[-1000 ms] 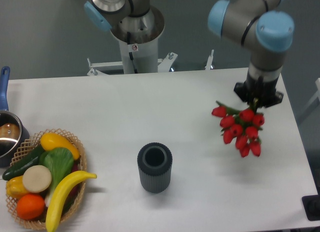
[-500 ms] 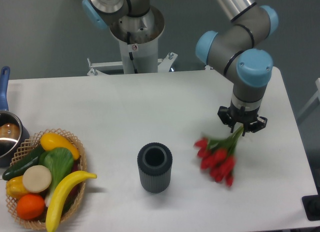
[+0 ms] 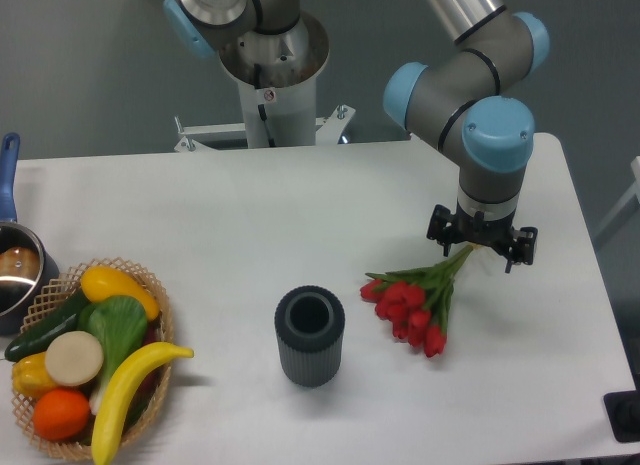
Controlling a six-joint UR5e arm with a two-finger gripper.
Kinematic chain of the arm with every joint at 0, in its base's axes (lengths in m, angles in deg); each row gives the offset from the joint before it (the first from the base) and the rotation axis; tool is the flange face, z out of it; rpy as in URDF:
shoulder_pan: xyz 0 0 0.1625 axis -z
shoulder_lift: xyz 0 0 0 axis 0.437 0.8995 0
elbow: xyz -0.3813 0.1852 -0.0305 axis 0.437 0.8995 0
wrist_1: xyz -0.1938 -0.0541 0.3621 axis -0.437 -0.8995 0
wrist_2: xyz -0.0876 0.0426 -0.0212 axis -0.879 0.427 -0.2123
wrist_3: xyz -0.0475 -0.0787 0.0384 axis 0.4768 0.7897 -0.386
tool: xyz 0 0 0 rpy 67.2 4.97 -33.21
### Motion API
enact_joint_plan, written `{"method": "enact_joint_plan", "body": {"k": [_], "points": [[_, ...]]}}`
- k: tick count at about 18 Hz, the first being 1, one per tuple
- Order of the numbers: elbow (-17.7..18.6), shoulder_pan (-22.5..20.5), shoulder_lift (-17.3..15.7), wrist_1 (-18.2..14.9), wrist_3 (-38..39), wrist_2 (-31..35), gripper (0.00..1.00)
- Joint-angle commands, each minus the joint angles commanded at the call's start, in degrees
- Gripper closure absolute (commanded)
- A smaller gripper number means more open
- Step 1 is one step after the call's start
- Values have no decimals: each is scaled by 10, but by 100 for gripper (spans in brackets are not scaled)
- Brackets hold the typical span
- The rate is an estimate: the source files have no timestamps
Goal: Place the flowers on the table
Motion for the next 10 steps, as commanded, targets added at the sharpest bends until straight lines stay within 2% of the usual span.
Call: {"method": "enact_joint_plan", "body": {"k": [3, 7, 10], "points": [[-2, -34, -3, 19, -14, -8, 0], [-4, -61, -3, 18, -135, -30, 0], [1, -76, -4, 18, -185, -43, 0]]}}
